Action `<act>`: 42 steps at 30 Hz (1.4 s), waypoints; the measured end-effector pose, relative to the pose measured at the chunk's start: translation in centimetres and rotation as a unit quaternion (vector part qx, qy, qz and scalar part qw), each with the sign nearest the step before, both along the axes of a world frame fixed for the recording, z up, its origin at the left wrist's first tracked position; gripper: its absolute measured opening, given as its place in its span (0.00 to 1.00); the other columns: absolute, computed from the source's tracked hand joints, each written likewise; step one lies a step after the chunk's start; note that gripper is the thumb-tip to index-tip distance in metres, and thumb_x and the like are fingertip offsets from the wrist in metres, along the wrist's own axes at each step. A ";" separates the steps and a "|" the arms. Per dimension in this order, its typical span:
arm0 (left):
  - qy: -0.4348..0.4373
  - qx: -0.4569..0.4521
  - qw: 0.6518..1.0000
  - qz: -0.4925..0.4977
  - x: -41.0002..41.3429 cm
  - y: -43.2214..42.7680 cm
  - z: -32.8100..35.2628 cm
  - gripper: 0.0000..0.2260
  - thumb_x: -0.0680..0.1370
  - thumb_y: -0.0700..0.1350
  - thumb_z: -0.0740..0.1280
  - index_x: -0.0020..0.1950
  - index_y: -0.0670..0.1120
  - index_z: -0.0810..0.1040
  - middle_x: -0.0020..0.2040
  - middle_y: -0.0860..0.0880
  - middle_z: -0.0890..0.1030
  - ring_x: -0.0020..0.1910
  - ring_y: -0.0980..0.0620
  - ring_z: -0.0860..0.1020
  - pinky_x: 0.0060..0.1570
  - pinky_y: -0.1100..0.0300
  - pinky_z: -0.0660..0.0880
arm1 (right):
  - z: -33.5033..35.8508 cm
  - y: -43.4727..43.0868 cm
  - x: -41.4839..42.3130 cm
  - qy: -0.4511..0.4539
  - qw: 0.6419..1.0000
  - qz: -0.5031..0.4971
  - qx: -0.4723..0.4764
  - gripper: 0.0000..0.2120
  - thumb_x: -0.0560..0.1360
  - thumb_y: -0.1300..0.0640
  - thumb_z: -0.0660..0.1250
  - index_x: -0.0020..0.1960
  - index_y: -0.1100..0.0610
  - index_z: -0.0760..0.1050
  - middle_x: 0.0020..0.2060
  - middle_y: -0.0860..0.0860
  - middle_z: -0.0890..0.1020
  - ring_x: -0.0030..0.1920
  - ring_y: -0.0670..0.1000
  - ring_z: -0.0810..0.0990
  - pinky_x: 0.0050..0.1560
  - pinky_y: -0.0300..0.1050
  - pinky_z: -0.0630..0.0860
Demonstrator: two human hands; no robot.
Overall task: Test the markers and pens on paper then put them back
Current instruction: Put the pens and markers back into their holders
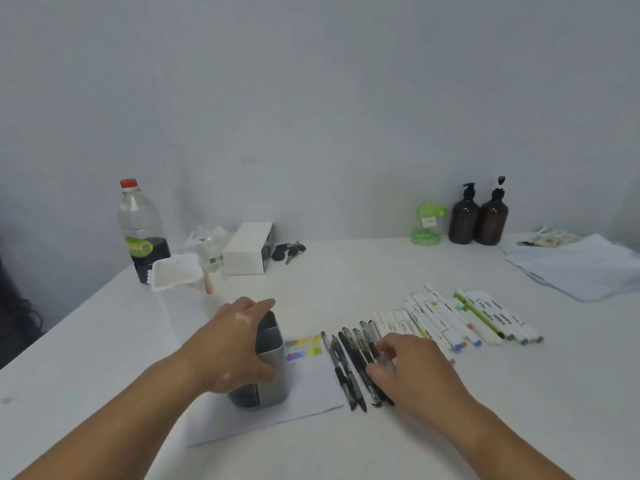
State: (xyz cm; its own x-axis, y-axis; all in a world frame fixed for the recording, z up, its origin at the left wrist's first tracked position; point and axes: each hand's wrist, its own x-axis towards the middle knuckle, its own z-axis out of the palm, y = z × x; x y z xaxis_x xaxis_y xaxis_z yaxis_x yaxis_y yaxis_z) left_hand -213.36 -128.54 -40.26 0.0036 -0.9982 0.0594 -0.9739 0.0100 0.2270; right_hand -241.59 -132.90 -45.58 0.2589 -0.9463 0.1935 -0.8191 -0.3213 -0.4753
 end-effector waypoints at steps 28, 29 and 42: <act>0.464 -0.215 0.858 0.051 0.3 2.2 -10.1 0.39 0.53 0.60 0.80 0.60 0.73 0.67 0.54 0.70 0.78 0.57 0.57 0.77 0.51 0.59 0.78 | 1.1 -3.1 9.4 0.196 0.969 -0.024 0.149 0.10 0.70 0.51 0.69 0.37 0.53 0.70 0.35 0.48 0.76 0.40 0.51 0.78 0.30 0.41 0.68; 0.462 -0.215 0.859 0.052 0.3 2.2 -10.1 0.39 0.53 0.60 0.81 0.61 0.72 0.68 0.54 0.70 0.79 0.57 0.57 0.77 0.51 0.58 0.78 | 1.0 -3.1 9.6 0.193 0.970 -0.022 0.144 0.10 0.70 0.52 0.69 0.36 0.54 0.70 0.35 0.48 0.75 0.39 0.52 0.78 0.29 0.40 0.68; 0.457 -0.205 0.864 0.048 -0.1 2.5 -9.6 0.40 0.52 0.61 0.80 0.61 0.70 0.68 0.53 0.69 0.80 0.57 0.55 0.77 0.51 0.59 0.77 | 2.9 -2.7 7.8 0.056 0.976 -0.036 0.206 0.09 0.76 0.59 0.61 0.37 0.56 0.69 0.45 0.56 0.82 0.45 0.55 0.81 0.37 0.41 0.71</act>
State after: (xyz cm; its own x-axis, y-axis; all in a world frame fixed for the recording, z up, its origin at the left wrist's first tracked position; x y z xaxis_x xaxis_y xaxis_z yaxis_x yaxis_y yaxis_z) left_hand -213.43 -126.06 -49.87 0.3182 -0.8864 0.3363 -0.3897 0.2011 0.8987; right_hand -233.77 -135.60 -42.65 0.1862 -0.9545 -0.2327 -0.8869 -0.0614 -0.4578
